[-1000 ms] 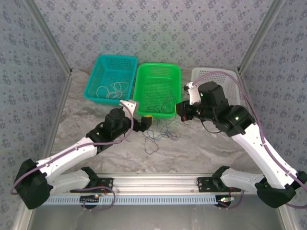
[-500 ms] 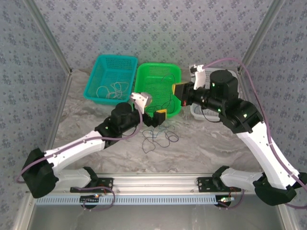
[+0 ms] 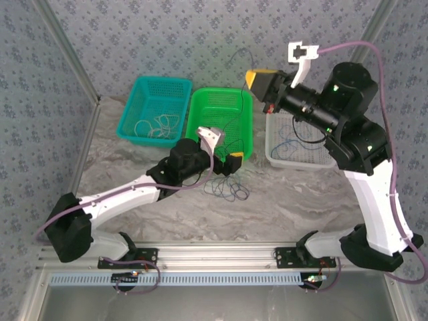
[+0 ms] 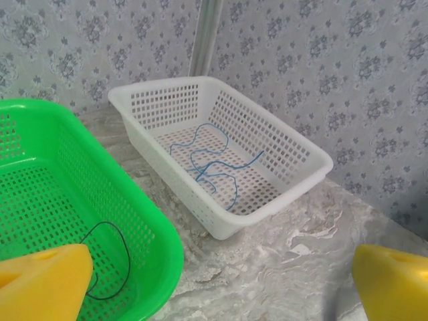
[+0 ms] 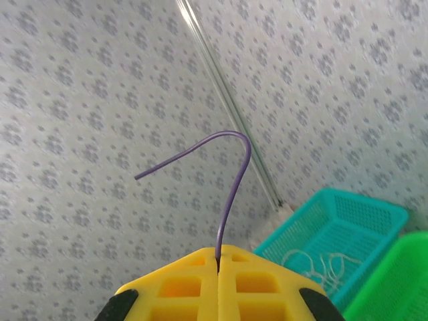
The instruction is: Untangle the cables
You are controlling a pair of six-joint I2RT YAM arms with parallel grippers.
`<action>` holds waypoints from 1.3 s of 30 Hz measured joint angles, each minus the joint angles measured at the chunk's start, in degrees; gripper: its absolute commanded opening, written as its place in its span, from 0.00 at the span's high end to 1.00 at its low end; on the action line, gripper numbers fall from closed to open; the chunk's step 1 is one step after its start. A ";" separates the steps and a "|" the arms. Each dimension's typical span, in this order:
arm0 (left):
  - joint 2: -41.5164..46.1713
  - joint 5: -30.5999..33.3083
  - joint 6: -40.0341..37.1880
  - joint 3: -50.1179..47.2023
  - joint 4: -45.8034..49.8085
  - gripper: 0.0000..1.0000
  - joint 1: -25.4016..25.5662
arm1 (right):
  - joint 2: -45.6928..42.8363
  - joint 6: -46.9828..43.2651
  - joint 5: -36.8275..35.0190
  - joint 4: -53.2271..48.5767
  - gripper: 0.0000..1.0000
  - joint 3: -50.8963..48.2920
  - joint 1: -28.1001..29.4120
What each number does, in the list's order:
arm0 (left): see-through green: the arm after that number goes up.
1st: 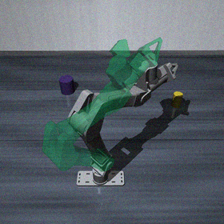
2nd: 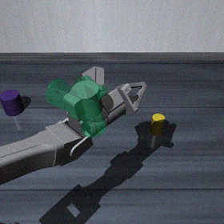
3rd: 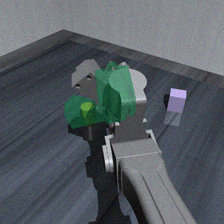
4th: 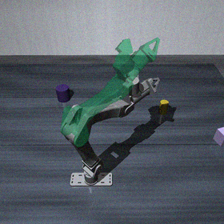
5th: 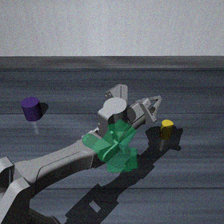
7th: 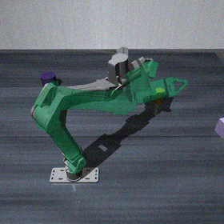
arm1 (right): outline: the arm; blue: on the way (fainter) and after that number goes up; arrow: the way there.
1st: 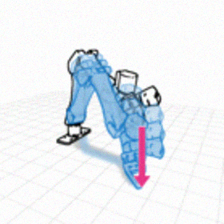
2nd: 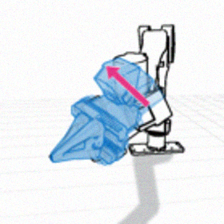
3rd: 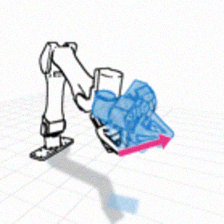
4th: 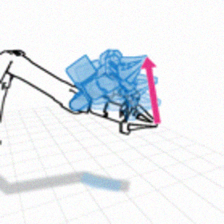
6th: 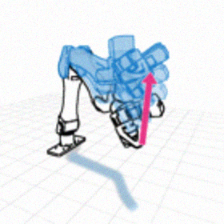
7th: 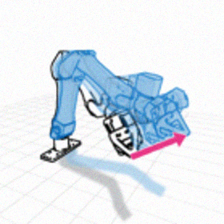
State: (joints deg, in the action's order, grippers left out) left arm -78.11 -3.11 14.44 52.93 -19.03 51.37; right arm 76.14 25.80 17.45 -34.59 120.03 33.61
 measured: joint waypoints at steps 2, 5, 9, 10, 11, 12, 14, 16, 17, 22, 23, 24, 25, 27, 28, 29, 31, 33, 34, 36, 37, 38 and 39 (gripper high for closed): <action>-1.33 0.13 0.00 0.74 0.87 0.01 0.09 | 2.19 0.74 0.70 0.04 1.00 4.22 -0.76; -3.32 0.13 0.04 1.60 1.57 0.01 0.13 | 5.62 3.45 2.34 0.85 1.00 10.75 -3.56; -4.87 0.50 0.22 1.84 2.56 0.01 0.13 | 10.69 9.99 5.31 3.91 1.00 19.78 -7.98; -5.31 0.63 0.24 1.92 2.64 0.01 0.13 | 12.02 11.67 6.16 4.72 1.00 21.99 -8.66; -5.79 0.87 0.24 2.19 2.82 0.02 0.13 | 13.44 13.40 7.08 5.66 1.00 24.26 -9.11; -6.45 1.01 0.24 2.54 2.95 0.03 0.13 | 14.56 14.95 7.87 6.51 1.00 25.88 -9.38; -7.52 1.03 0.35 3.02 2.97 0.05 0.13 | 16.11 17.79 9.25 8.07 1.00 27.54 -9.68; -8.41 1.01 0.42 3.43 3.17 0.08 0.13 | 17.07 20.28 10.29 9.60 1.00 27.89 -10.01; -8.90 0.98 0.55 3.65 3.41 0.11 0.13 | 17.49 21.55 10.64 10.51 1.00 27.89 -10.36; -10.75 0.81 0.87 3.96 4.37 0.44 0.13 | 18.58 26.84 11.08 14.80 1.00 27.89 -13.42; -10.86 0.83 1.05 3.96 4.48 0.55 0.13 | 18.58 27.69 11.08 15.58 1.00 27.93 -14.16; -10.86 0.87 0.98 3.96 4.57 0.64 0.13 | 18.58 28.35 11.06 16.26 1.00 28.06 -14.71; -10.82 1.01 1.14 3.96 4.48 0.69 0.13 | 18.53 28.89 11.06 16.85 1.00 28.22 -15.19; -10.40 1.46 0.87 3.93 4.48 0.73 0.13 | 18.47 29.55 11.06 17.73 1.00 28.41 -16.06; -10.03 1.68 0.87 3.93 4.48 0.73 0.13 | 18.40 29.86 11.06 17.94 1.00 28.44 -16.33; -9.40 2.01 0.72 3.93 4.59 0.73 0.13 | 18.36 30.14 11.08 18.14 1.00 28.44 -16.65; -7.56 2.62 0.07 3.98 5.27 0.73 0.13 | 18.36 30.36 11.08 18.34 1.00 28.44 -17.31; -5.11 3.06 -0.96 4.76 6.97 0.74 0.11 | 18.36 30.56 11.08 18.51 1.00 28.44 -18.14; -4.09 3.21 -1.51 5.57 7.76 0.74 0.11 | 18.36 30.60 11.06 18.58 1.00 28.44 -18.47; -1.90 3.74 -2.89 7.74 8.85 0.74 0.02 | 18.36 30.75 11.06 18.73 1.00 28.44 -19.41; -0.90 3.96 -3.63 8.81 9.11 0.74 -0.02 | 18.36 30.77 11.06 18.84 1.00 28.44 -19.80; 0.02 4.07 -4.46 10.03 9.55 0.75 -0.22 | 18.36 30.77 11.06 18.91 1.00 28.44 -20.28; 0.90 4.11 -5.31 11.41 10.12 0.75 -0.44 | 18.36 30.75 11.04 18.91 1.00 28.44 -20.74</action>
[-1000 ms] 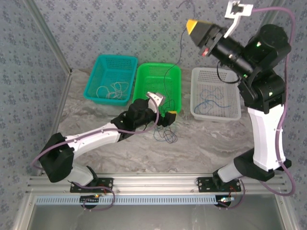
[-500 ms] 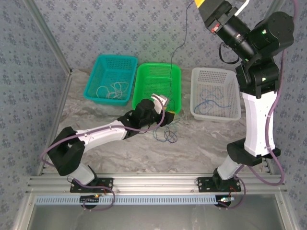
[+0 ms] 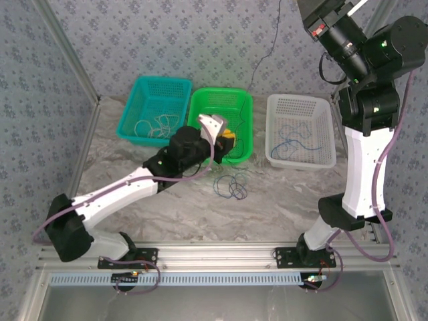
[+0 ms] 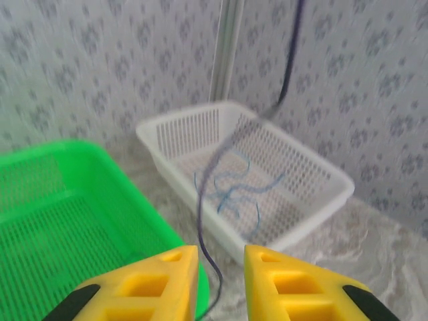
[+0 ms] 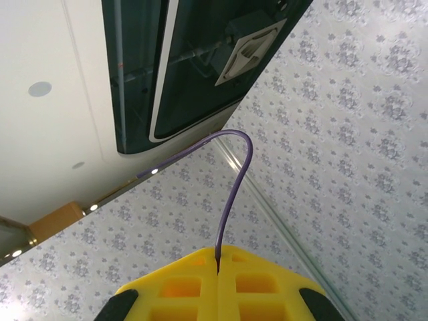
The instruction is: Untangle the cables
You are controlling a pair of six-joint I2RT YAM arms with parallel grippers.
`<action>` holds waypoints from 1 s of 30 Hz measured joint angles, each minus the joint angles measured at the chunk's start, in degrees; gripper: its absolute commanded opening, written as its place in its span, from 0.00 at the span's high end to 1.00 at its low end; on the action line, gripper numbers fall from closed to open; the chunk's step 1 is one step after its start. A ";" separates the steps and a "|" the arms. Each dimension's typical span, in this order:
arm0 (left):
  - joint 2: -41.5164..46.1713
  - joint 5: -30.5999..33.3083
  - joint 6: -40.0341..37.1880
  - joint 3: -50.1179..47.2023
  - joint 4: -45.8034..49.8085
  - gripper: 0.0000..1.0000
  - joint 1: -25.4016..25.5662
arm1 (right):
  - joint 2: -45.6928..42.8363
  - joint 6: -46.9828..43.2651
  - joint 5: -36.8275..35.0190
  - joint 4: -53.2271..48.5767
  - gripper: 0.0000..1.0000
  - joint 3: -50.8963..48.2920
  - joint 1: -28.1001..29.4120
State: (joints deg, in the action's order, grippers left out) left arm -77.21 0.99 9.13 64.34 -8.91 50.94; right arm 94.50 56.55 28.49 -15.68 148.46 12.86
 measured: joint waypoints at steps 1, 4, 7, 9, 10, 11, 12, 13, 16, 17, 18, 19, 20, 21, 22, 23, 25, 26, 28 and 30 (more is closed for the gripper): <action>0.59 0.11 -0.68 1.09 0.24 0.75 -0.28 | 0.00 -0.02 0.00 -0.02 1.00 0.00 -0.35; 1.44 0.09 -2.67 4.98 1.16 0.75 -1.97 | 0.00 -0.52 -0.02 -0.35 1.00 -0.02 -1.22; 1.33 -0.33 -3.82 7.89 1.84 0.75 -4.33 | 0.02 -1.07 0.04 -0.61 1.00 -0.39 -1.99; 0.98 -1.01 -4.20 9.22 2.29 0.72 -5.77 | 0.07 -0.85 0.09 -0.42 1.00 -0.87 -2.47; 0.72 -1.53 -4.44 9.70 2.40 0.68 -6.25 | 0.13 -0.66 0.17 -0.26 1.00 -1.03 -2.58; 0.33 -2.62 -4.61 10.05 2.51 0.58 -6.58 | 0.31 -0.33 0.35 0.09 1.00 -1.09 -2.67; -0.11 -3.96 -4.74 10.14 2.47 0.46 -6.71 | 0.55 -0.04 0.44 0.44 1.00 -1.07 -2.67; -0.61 -5.53 -4.59 10.05 2.40 0.38 -6.69 | 0.76 0.07 0.52 0.57 1.00 -0.98 -2.60; -2.08 -9.05 -2.78 7.21 -1.66 0.24 -6.51 | 1.05 0.07 0.74 0.66 1.00 -0.87 -2.21; -2.54 -9.77 -2.14 5.88 -3.26 0.20 -6.49 | 1.05 0.07 0.74 0.61 1.00 -0.87 -2.12; -3.39 -10.75 -1.20 4.52 -4.85 0.18 -6.47 | 1.05 0.07 0.79 0.61 1.00 -0.85 -2.05; -4.61 -11.67 -0.31 3.69 -6.05 0.17 -6.40 | 1.05 0.04 0.85 0.61 1.00 -0.79 -1.95; -5.99 -12.55 0.44 3.50 -6.75 0.16 -6.38 | 1.05 0.04 0.92 0.61 1.00 -0.76 -1.84; -7.72 -13.53 1.03 3.50 -7.74 0.15 -6.32 | 1.03 0.04 0.92 0.61 1.00 -0.76 -1.84; -9.33 -14.40 1.49 3.74 -8.24 0.13 -6.23 | 1.03 0.04 0.92 0.61 1.00 -0.76 -1.77; -10.62 -15.06 1.86 4.07 -8.39 0.12 -6.10 | 1.03 0.04 0.92 0.61 1.00 -0.76 -1.70; -13.90 -16.04 2.49 5.53 -8.92 0.09 -5.53 | 1.03 0.04 0.92 0.59 1.00 -0.76 -1.68; -15.04 -16.20 2.78 6.21 -9.16 0.09 -5.42 | 1.03 0.04 0.92 0.59 1.00 -0.76 -1.68; -17.14 -16.20 3.21 7.56 -10.34 0.08 -5.11 | 1.03 0.04 0.94 0.59 1.00 -0.76 -1.55; -18.16 -16.22 3.91 8.07 -12.02 0.08 -5.03 | 1.03 0.04 0.98 0.50 1.00 -0.76 -1.46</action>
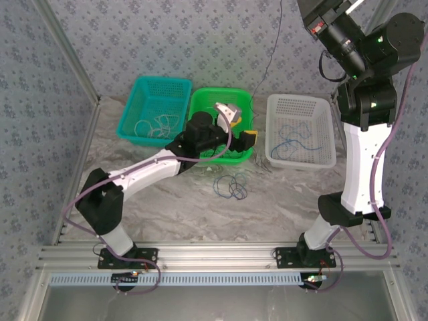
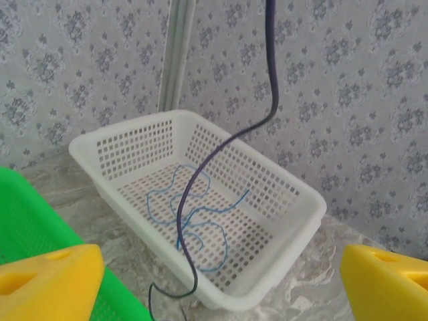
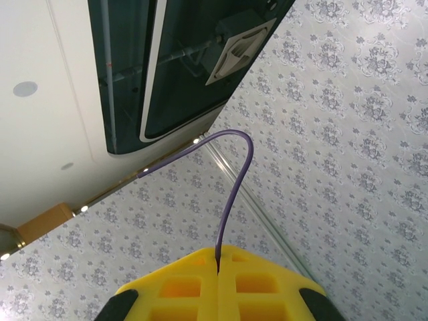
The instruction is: Untangle the cables
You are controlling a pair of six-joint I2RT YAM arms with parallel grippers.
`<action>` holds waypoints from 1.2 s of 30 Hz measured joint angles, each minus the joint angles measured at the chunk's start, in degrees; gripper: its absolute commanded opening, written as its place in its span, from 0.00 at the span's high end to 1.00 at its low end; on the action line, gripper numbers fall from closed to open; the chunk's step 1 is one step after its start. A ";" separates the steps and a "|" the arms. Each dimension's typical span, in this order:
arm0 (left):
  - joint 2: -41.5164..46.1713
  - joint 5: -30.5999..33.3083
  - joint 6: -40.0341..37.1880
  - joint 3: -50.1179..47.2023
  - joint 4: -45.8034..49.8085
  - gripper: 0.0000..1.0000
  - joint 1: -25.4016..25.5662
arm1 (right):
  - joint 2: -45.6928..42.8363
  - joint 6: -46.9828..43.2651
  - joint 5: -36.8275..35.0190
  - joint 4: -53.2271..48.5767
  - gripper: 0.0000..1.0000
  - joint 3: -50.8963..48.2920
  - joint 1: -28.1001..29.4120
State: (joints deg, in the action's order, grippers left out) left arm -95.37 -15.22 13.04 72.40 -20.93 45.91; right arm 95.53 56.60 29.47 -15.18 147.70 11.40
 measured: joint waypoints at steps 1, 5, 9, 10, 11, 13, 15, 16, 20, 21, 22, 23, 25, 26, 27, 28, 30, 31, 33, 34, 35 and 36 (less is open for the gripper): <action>-0.20 0.04 0.17 0.13 -0.83 0.08 0.00 | 0.00 0.00 0.04 -0.04 1.00 0.00 0.04; -2.86 0.59 0.55 4.33 -2.40 0.10 0.00 | 0.00 0.02 0.39 -0.02 1.00 -0.02 0.15; -7.72 1.03 0.63 11.21 -2.62 0.22 0.00 | 0.00 0.22 0.85 0.02 1.00 -0.13 0.26; -9.03 0.90 0.79 12.63 -2.60 0.28 0.00 | -0.02 0.22 1.01 0.02 1.00 -0.17 0.26; -10.01 0.70 0.76 13.60 -2.67 0.33 0.00 | -0.07 0.22 1.01 0.00 1.00 -0.24 0.26; -12.33 0.28 1.42 15.23 -2.71 0.54 0.02 | -0.24 0.15 1.03 -0.04 1.00 -0.42 0.37; -13.64 0.09 1.84 15.43 -2.40 0.75 0.00 | -0.42 -0.04 1.05 -0.46 1.00 -0.46 0.37; -14.03 0.11 1.88 15.43 -1.90 0.83 0.00 | -0.59 -0.20 1.05 -0.83 1.00 -0.46 0.35; -13.77 0.39 1.62 15.41 0.13 0.99 -0.33 | -1.90 -1.53 1.29 -2.91 1.00 -1.46 -0.13; -13.16 0.42 1.14 15.39 1.14 1.00 -0.55 | -2.45 -1.95 1.38 -3.34 1.00 -2.14 -0.50; -12.22 0.46 0.98 15.28 2.45 1.00 -0.79 | -2.97 -2.25 1.38 -3.63 1.00 -2.86 -0.85; -11.23 0.44 0.63 15.21 3.61 1.00 -1.01 | -3.50 -2.67 1.38 -3.87 1.00 -3.69 -1.20; -8.09 0.46 -0.39 15.17 6.58 1.00 -1.75 | -4.55 -3.80 1.31 -4.57 1.00 -5.55 -1.90; -6.32 0.46 -0.96 15.17 7.82 1.00 -2.03 | -4.90 -4.17 1.25 -4.87 1.00 -6.25 -2.16; -4.50 0.44 -1.64 15.19 8.98 1.00 -2.36 | -5.33 -4.46 1.22 -5.07 1.00 -7.26 -2.58; -2.27 0.42 -2.40 15.21 9.99 1.00 -2.62 | -5.79 -4.57 1.20 -5.05 1.00 -8.39 -2.99; 1.20 0.39 -3.63 15.80 11.67 1.00 -2.78 | -6.25 -4.57 1.20 -4.94 1.00 -10.03 -3.52; 2.71 0.31 -4.15 16.48 12.37 1.00 -2.75 | -6.27 -4.59 1.20 -4.96 1.00 -10.43 -3.63; 4.79 0.20 -5.25 17.94 13.62 1.00 -2.73 | -6.27 -4.94 1.14 -5.51 1.00 -10.64 -3.78; 5.70 0.24 -5.99 18.71 14.34 1.00 -2.71 | -6.27 -5.33 0.98 -6.01 1.00 -10.64 -3.85; 6.23 0.26 -6.56 19.41 15.13 1.00 -2.67 | -6.32 -5.70 0.94 -6.27 1.00 -10.64 -3.96; 6.62 0.39 -7.37 20.46 16.24 1.00 -2.69 | -6.45 -6.19 0.81 -6.64 1.00 -10.64 -4.13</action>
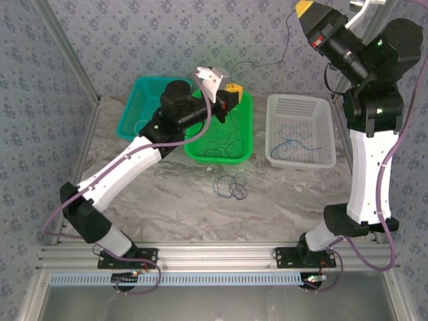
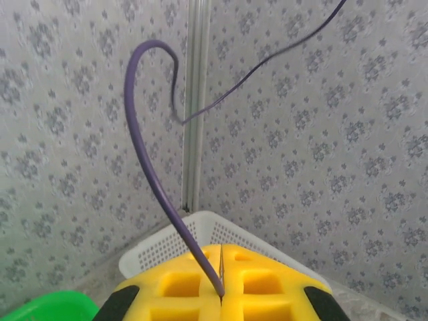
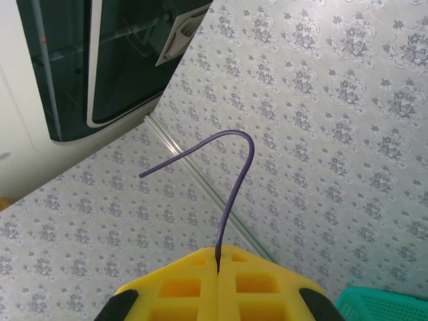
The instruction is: Untangle the cables
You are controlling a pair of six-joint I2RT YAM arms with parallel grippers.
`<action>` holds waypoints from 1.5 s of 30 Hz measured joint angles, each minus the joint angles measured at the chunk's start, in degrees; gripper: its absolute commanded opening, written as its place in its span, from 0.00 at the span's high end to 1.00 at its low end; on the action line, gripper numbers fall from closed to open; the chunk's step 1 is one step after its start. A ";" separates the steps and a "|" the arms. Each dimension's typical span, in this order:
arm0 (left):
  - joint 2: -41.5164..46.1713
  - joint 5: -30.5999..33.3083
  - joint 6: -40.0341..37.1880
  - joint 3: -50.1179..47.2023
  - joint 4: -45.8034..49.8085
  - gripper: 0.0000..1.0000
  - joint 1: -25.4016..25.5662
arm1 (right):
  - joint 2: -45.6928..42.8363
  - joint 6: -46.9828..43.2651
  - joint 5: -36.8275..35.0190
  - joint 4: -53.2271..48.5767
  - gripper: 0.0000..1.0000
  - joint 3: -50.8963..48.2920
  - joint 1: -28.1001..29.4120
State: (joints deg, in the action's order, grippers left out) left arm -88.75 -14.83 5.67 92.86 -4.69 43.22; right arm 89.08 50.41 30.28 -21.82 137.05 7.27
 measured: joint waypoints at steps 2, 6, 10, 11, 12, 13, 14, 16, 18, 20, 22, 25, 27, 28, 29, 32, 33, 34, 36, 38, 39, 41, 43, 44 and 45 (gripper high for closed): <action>0.15 0.44 -1.60 2.08 1.57 1.00 0.00 | -0.44 -0.92 -0.13 -0.48 1.00 -0.42 -0.46; -0.28 1.20 -4.70 6.67 4.92 1.00 -0.59 | -1.84 -1.64 -0.04 -0.02 1.00 -3.72 -0.66; -2.86 0.85 -5.79 11.96 6.05 1.00 -3.76 | -1.70 -2.01 0.24 1.42 1.00 -7.96 -0.24; -3.58 0.66 -5.86 12.83 6.23 1.00 -4.83 | -1.42 -2.12 0.24 1.64 1.00 -9.01 0.04; -4.44 0.46 -5.86 13.49 6.25 1.00 -5.81 | -0.94 -2.51 0.33 1.86 1.00 -10.23 0.44; -5.38 0.44 -5.86 13.94 6.27 1.00 -6.86 | -0.46 -2.97 0.42 1.95 1.00 -11.37 0.94; -6.25 0.37 -5.86 14.14 6.27 1.00 -7.74 | 0.07 -3.56 0.44 2.01 1.00 -12.68 1.53; -8.48 -0.02 -5.81 14.27 6.45 1.00 -9.29 | 1.40 -5.05 0.42 2.10 1.00 -15.69 2.89; -10.73 -0.79 -5.60 14.29 6.69 1.00 -10.27 | 2.67 -6.45 0.39 2.10 1.00 -18.84 4.00; -13.22 -1.44 -5.14 14.29 7.06 1.00 -10.93 | 3.98 -7.87 0.09 2.16 1.00 -21.92 4.94; -15.76 -2.19 -4.48 14.29 7.54 1.00 -11.32 | 5.62 -9.25 -0.59 2.27 1.00 -25.33 5.79; -18.86 -2.86 -2.97 13.33 7.10 1.00 -11.61 | 8.52 -10.40 -1.20 2.80 1.00 -29.90 6.71; -20.52 -3.43 -1.75 11.50 6.16 1.00 -11.69 | 11.34 -11.06 -1.62 2.84 1.00 -31.67 7.32; -21.46 -3.63 -1.09 10.64 5.77 1.00 -11.74 | 13.09 -11.37 -1.81 2.82 1.00 -32.26 7.63; -22.32 -3.78 -0.63 9.97 5.55 1.00 -11.78 | 14.62 -11.54 -2.08 2.75 1.00 -32.44 7.93; -25.18 -3.85 0.66 8.48 6.29 1.00 -12.13 | 20.00 -13.33 -3.02 1.90 1.00 -32.52 9.20; -26.27 -3.80 1.07 8.35 6.97 1.00 -12.28 | 21.88 -13.99 -3.50 1.07 1.00 -32.41 9.68; -27.17 -3.50 1.31 8.31 7.98 1.00 -12.44 | 23.67 -14.49 -4.00 0.13 1.00 -32.24 10.03; -28.37 -2.14 1.53 8.26 10.75 1.00 -12.66 | 26.93 -15.21 -4.66 -1.92 0.99 -31.45 10.64; -29.20 -0.28 1.53 8.26 13.99 1.00 -12.87 | 30.10 -15.63 -5.62 -4.52 0.92 -30.42 11.02; -29.53 0.68 1.53 8.26 15.45 1.00 -12.92 | 31.23 -15.87 -5.88 -5.73 0.87 -29.79 10.99; -30.16 2.75 1.77 8.20 18.47 0.92 -13.14 | 33.53 -17.00 -6.86 -8.98 0.73 -27.74 10.99; -30.64 4.79 2.51 8.20 21.00 0.80 -13.25 | 34.95 -18.08 -8.09 -11.61 0.60 -25.51 10.99; -30.75 5.77 3.19 8.17 22.32 0.75 -13.25 | 35.30 -18.62 -8.83 -12.96 0.58 -24.52 10.99; -30.82 6.45 3.61 8.17 23.34 0.67 -13.29 | 35.32 -19.02 -9.46 -13.94 0.56 -23.87 10.99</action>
State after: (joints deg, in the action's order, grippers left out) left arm -119.57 -8.38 9.28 101.03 18.65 29.93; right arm 124.40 31.40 20.82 -35.77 113.19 18.26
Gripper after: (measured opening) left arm 0.217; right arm 0.408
